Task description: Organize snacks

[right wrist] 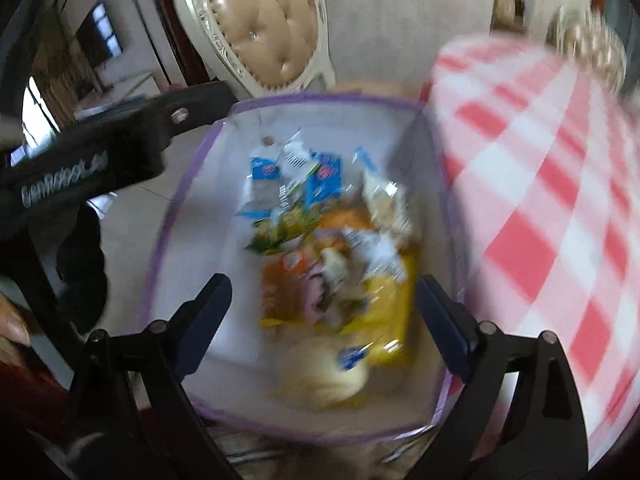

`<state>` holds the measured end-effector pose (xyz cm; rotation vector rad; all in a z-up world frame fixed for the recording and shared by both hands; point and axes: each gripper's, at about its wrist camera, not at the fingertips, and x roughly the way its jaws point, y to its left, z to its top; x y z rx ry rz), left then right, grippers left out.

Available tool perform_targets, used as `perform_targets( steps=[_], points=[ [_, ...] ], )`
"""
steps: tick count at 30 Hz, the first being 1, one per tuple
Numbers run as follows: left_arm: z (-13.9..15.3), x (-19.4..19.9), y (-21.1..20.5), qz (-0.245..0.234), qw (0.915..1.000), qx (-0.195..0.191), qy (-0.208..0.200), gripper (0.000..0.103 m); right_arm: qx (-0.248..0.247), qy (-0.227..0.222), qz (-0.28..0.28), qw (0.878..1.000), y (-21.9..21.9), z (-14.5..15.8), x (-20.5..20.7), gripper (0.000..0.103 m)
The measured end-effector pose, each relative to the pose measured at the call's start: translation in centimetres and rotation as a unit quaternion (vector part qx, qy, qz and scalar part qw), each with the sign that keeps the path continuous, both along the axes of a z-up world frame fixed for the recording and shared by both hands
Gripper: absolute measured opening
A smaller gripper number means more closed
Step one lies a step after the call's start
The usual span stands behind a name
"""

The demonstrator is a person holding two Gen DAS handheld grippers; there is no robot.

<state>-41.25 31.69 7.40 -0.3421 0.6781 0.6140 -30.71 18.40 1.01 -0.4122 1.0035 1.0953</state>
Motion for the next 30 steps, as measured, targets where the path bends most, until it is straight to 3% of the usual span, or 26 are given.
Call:
perform_targets(
  steps=[4,8,11,30],
  points=[
    [-1.4,0.9,0.6,-0.025,0.9973,-0.065,0.021,0.103,-0.021,0.014,-0.041,0.999,-0.1,0.0,0.8,0.094],
    [-2.7,1.7,0.1,-0.021,0.9955,-0.072,0.059,0.103,-0.052,-0.009,-0.066,0.996,-0.2,-1.1,1.0,0.094],
    [-3.5,2.1,0.0,-0.028,0.9937,-0.086,0.066,0.103,-0.064,0.005,-0.073,0.995,-0.2,-1.9,1.5,0.094],
    [-4.8,2.7,0.2,-0.024,0.9914,-0.086,0.095,0.103,-0.085,0.007,-0.069,0.994,0.4,-3.1,1.1,0.094]
  ],
)
